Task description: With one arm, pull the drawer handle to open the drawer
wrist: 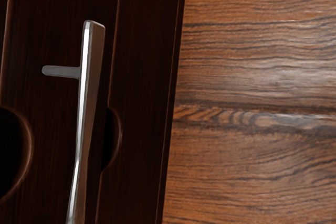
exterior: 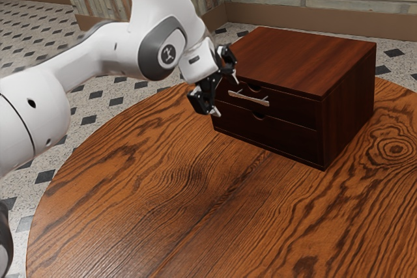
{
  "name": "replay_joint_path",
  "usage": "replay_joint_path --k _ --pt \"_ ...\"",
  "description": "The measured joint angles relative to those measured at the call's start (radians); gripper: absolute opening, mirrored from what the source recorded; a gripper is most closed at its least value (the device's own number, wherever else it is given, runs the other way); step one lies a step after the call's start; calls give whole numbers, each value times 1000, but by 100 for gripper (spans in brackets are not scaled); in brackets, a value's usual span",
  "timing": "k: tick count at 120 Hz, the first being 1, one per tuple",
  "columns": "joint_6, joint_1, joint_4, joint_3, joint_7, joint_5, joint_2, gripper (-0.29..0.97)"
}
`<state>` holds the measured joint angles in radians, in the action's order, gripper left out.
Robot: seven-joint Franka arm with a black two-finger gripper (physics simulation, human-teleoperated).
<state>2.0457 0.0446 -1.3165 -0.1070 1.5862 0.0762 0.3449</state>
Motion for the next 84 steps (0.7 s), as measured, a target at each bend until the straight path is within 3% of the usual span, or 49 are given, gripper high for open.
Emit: replay_joint_path --k 84 --pt "81 -13 1 0 52 0 45 66"
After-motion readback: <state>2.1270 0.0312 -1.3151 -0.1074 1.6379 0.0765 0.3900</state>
